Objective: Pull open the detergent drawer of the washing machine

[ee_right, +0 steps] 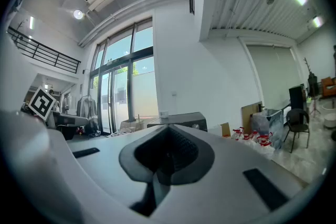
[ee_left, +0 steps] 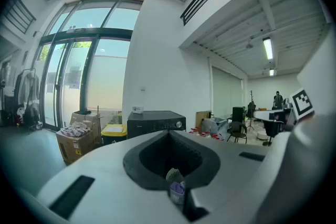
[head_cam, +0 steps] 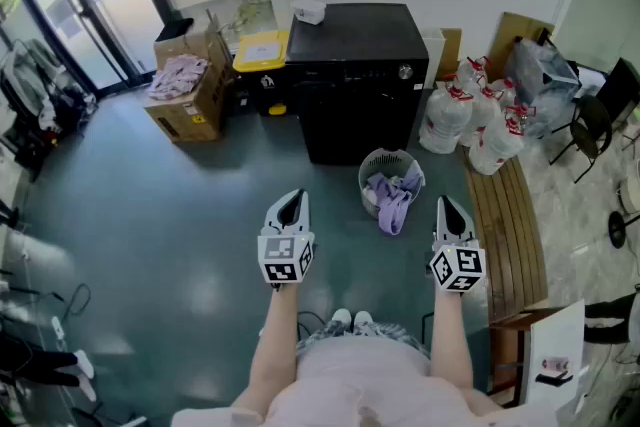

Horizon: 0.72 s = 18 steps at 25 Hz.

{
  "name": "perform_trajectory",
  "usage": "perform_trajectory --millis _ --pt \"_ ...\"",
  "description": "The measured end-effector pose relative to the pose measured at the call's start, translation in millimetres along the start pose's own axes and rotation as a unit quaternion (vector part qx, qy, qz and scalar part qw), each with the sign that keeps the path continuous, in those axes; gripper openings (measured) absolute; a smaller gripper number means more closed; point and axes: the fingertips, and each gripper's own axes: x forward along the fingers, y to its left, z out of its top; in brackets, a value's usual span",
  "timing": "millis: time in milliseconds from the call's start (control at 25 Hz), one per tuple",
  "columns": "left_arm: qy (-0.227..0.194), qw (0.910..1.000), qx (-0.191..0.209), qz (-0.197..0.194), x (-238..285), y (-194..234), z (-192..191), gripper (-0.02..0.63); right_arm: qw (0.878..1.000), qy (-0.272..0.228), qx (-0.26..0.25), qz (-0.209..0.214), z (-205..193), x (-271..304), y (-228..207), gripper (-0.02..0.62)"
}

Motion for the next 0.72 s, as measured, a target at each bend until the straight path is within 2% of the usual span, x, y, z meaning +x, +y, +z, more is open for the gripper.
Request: perform_trajectory --millis 720 --pt "0.007 1.0 -0.002 -0.003 -14 3 -7 0.026 1.0 -0.005 0.01 0.018 3 2 19 0.015"
